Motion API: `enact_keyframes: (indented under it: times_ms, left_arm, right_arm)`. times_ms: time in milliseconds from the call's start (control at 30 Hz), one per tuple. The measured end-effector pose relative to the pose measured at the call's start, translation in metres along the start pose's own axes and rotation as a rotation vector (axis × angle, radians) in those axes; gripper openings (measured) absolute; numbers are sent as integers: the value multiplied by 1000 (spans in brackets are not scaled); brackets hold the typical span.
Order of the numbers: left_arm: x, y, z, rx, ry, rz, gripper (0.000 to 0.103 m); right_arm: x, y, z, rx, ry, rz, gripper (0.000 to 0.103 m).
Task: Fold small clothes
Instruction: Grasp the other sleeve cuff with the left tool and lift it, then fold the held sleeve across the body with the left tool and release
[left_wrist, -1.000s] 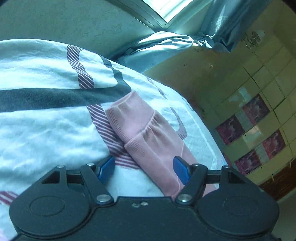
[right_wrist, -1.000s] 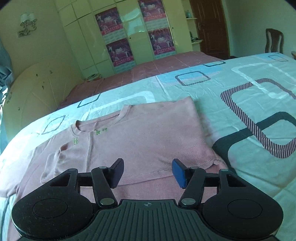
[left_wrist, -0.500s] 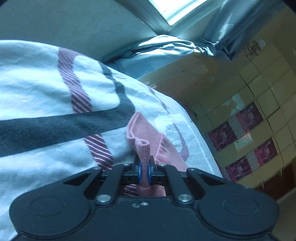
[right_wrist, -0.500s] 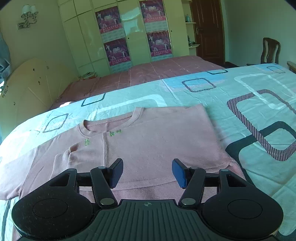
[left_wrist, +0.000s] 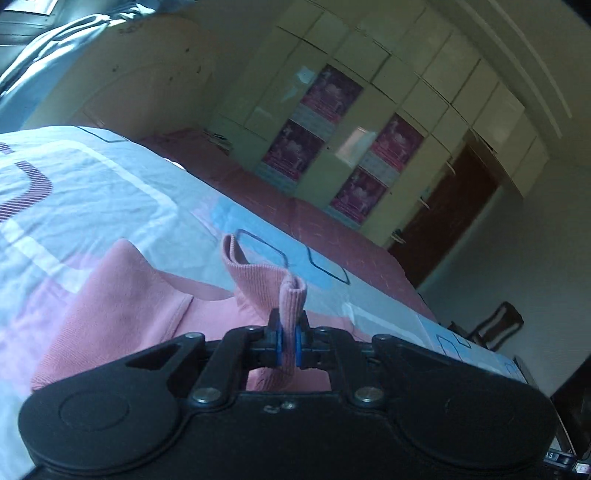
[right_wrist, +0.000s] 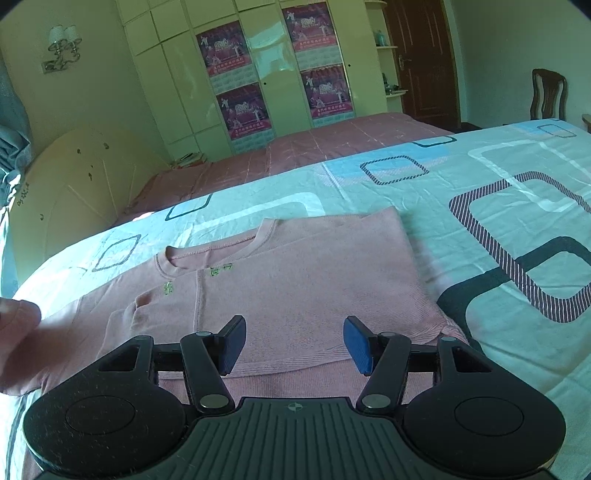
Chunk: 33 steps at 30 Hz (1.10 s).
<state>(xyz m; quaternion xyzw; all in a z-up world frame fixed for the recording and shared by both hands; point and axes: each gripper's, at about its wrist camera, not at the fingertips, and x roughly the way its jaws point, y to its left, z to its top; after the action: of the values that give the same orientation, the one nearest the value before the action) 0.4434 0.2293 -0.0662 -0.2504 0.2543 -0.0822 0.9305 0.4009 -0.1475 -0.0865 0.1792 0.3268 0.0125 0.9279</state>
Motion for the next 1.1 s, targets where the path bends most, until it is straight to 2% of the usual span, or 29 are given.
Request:
enact_keyframes:
  times_ms: [100,267,367,467,500,567,600,667,767,833,967,1100]
  left_arm:
    - [30,-47,-20,30,52,-49,5]
    - [82,-123,-57,152,158,-109,5]
    - [114,-159,-86,218,227,-113,5]
    - [143,-176,-114,218,296,-128,7]
    - [153,-180,-123,223,332,-125,9]
    - [165,-187,-140,231,377,-146,41]
    - [165,-190,-148,236,388,-154,48]
    - [149,-197,-156,278,364,-149,51]
    - [117,-192,-150,346,310,-129,51]
    - [87,-176,-139,391,262,-88,51]
    - [28,-116,-116,435,199,66,49]
    - [-6,-49,-95,356,183,244,49]
  right_arm:
    - [-6,-23,4,24,-11,19,58]
    - [-17,-61,11,74,-24,37,58]
    - [-23,-83,12,96,-17,35,58]
    - [-30,-103,11,127,0,29,59]
    - [-33,-110,11,144,5,30,59]
    - [-36,-118,10,176,15,43,59]
    - [-37,-121,10,194,22,54,59]
    - [-36,-123,10,217,33,86,59]
    - [-24,-113,13,244,63,162,59]
    - [-10,-100,14,256,89,229,59]
    - [24,-66,14,247,133,309,59]
    - [59,-41,12,264,187,345,58]
